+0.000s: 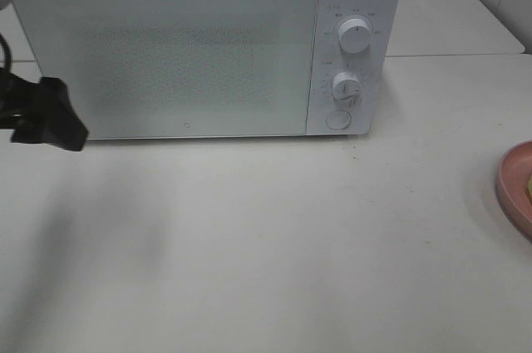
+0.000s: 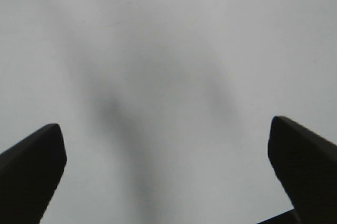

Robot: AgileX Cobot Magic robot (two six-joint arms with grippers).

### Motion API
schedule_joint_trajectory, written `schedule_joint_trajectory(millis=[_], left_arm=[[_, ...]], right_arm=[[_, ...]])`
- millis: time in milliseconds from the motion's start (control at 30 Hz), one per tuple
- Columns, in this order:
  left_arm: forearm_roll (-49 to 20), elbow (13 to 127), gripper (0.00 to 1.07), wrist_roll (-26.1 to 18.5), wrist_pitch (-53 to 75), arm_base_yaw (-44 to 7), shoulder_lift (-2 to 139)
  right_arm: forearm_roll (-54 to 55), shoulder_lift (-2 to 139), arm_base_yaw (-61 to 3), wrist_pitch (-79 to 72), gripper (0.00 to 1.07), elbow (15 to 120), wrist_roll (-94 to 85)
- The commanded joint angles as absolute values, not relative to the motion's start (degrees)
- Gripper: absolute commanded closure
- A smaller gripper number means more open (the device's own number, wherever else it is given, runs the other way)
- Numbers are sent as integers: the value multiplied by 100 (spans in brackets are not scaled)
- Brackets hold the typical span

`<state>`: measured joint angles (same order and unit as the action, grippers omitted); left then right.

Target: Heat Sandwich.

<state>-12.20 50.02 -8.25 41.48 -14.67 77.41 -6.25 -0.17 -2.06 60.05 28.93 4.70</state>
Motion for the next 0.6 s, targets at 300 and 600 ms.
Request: schedule_joint_trajectory(millis=[300, 600], left_arm=[[-1071, 5008, 3, -796, 4910, -292, 7443], [-911, 4807, 3, -773, 5655, 103, 7019]], right_arm=[[-642, -172, -166, 5947, 31, 2893, 424], [-642, -172, -166, 5947, 31, 2893, 424]])
